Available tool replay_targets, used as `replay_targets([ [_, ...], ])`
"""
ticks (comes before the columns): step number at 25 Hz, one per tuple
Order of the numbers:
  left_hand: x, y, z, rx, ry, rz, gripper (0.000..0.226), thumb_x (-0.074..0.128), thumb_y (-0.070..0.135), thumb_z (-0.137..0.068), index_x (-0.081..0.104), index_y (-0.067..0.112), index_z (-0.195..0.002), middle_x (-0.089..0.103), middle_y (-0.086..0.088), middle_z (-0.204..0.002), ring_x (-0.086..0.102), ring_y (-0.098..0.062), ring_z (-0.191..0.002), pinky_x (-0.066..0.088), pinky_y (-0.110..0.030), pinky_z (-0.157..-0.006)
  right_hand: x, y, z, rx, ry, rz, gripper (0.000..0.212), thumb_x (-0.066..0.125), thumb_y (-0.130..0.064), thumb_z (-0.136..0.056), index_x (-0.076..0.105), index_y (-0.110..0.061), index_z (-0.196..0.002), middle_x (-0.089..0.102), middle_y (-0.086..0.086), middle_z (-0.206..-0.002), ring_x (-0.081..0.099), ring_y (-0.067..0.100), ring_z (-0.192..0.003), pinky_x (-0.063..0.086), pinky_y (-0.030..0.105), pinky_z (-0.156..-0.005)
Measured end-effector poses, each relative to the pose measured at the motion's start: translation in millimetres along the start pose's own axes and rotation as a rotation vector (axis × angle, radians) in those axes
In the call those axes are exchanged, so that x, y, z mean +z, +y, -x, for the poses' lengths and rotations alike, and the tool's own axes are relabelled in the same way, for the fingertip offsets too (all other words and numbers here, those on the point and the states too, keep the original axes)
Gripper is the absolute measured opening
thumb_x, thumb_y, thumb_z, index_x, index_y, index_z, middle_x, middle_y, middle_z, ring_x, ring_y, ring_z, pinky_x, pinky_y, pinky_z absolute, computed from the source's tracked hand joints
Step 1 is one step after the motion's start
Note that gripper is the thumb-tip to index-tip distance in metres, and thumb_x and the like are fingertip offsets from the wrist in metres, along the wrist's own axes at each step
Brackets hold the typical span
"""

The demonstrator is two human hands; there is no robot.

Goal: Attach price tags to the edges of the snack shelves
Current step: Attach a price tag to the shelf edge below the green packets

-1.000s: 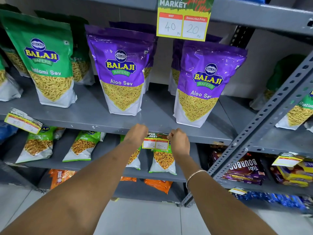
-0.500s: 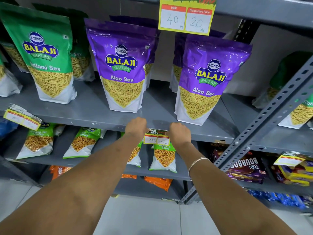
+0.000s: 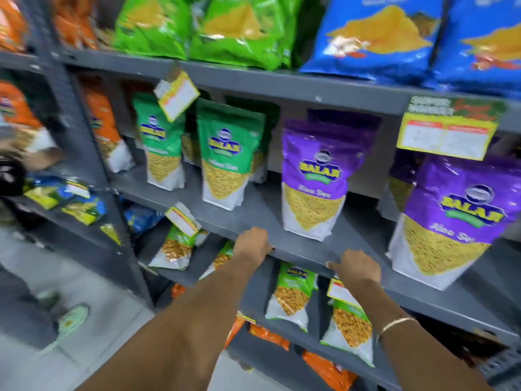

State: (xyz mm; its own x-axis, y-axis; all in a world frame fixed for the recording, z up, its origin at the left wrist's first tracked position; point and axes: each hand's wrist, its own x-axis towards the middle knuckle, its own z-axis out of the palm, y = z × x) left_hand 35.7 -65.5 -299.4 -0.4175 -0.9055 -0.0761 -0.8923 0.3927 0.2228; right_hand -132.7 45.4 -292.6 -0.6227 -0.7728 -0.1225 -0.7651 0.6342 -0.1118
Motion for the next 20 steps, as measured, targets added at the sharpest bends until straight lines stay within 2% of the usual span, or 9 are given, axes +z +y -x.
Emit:
replay_targets([
  [3,-25,-97,-24,-0.112,0.071,0.025,0.032,0.05,0.017,-0.095,0.057,0.001,-0.122,0.058,-0.021,-0.13,0.054,-0.035,-0.124,0.044,-0.041,-0.102,14,-100,1,-0.053,-0.06,-0.215,0.045,0.061,-0.036,-0.09,0.057,-0.003,-0.122,0.059,0.017,-0.131,0.056,0.033,-0.122,0.047,0.037,-0.098],
  [6,-38,-185,-53,-0.198,0.124,0.122,0.034,0.052,0.016,-0.094,0.054,0.0,-0.124,0.057,-0.023,-0.132,0.052,-0.036,-0.126,0.042,-0.041,-0.103,56,-209,-11,-0.106,-0.106,-0.401,0.035,0.063,-0.02,-0.088,0.064,0.006,-0.112,0.064,0.026,-0.121,0.061,0.035,-0.114,0.052,0.038,-0.089],
  [9,-37,-242,-79,-0.235,0.15,0.236,0.038,0.052,0.015,-0.095,0.052,-0.001,-0.129,0.054,-0.023,-0.136,0.047,-0.034,-0.13,0.037,-0.038,-0.107,97,-292,-18,-0.041,-0.169,-0.675,0.023,0.063,-0.009,-0.087,0.066,0.008,-0.101,0.067,0.025,-0.107,0.063,0.025,-0.101,0.049,0.023,-0.063],
  [12,-27,-270,-105,-0.169,0.158,0.361,0.036,0.053,0.011,-0.093,0.058,0.0,-0.126,0.059,-0.022,-0.132,0.053,-0.03,-0.125,0.036,-0.033,-0.103,113,-336,-27,0.149,-0.17,-1.037,0.007,0.062,-0.003,-0.089,0.065,0.0,-0.083,0.059,0.015,-0.092,0.048,0.017,-0.085,0.052,0.029,-0.072],
  [14,-25,-267,-113,-0.126,0.132,0.468,0.031,0.053,0.007,-0.091,0.063,-0.005,-0.118,0.065,-0.024,-0.121,0.059,-0.029,-0.116,0.036,-0.032,-0.096,112,-339,-28,0.211,-0.262,-1.123,0.03,0.052,-0.009,-0.096,0.051,-0.011,-0.066,0.051,0.008,-0.072,0.048,0.02,-0.07,0.048,0.01,-0.047],
  [16,-23,-264,-120,-0.105,0.122,0.593,0.02,0.055,0.001,-0.089,0.068,-0.009,-0.1,0.065,-0.029,-0.095,0.067,-0.029,-0.099,0.048,-0.036,-0.086,113,-346,-27,0.216,-0.306,-1.201,0.019,0.049,-0.013,-0.098,0.061,-0.005,-0.087,0.053,0.008,-0.068,0.054,0.023,-0.064,0.039,0.004,-0.03],
  [17,-22,-262,-121,-0.105,0.143,0.636,0.014,0.054,-0.004,-0.087,0.067,-0.007,-0.081,0.06,-0.031,-0.084,0.07,-0.033,-0.091,0.054,-0.041,-0.079,114,-348,-27,0.226,-0.285,-1.227,0.022,0.052,-0.015,-0.097,0.065,0.002,-0.102,0.062,0.015,-0.077,0.062,0.029,-0.072,0.044,0.004,-0.035],
  [18,-20,-262,-123,-0.139,0.169,0.664,0.027,0.053,-0.007,-0.085,0.062,0.007,-0.064,0.054,-0.028,-0.075,0.071,-0.036,-0.085,0.057,-0.045,-0.072,116,-348,-29,0.236,-0.228,-1.176,0.027,0.056,-0.016,-0.094,0.066,0.005,-0.108,0.069,0.021,-0.091,0.067,0.033,-0.086,0.052,0.008,-0.05],
  [20,-14,-269,-118,-0.187,0.188,0.668,0.034,0.049,-0.01,-0.083,0.044,0.015,-0.061,0.034,-0.018,-0.073,0.071,-0.034,-0.076,0.055,-0.042,-0.058,117,-346,-28,0.234,-0.06,-0.981,0.023,0.061,-0.015,-0.091,0.073,0.002,-0.101,0.073,0.021,-0.106,0.067,0.035,-0.103,0.055,0.029,-0.081],
])
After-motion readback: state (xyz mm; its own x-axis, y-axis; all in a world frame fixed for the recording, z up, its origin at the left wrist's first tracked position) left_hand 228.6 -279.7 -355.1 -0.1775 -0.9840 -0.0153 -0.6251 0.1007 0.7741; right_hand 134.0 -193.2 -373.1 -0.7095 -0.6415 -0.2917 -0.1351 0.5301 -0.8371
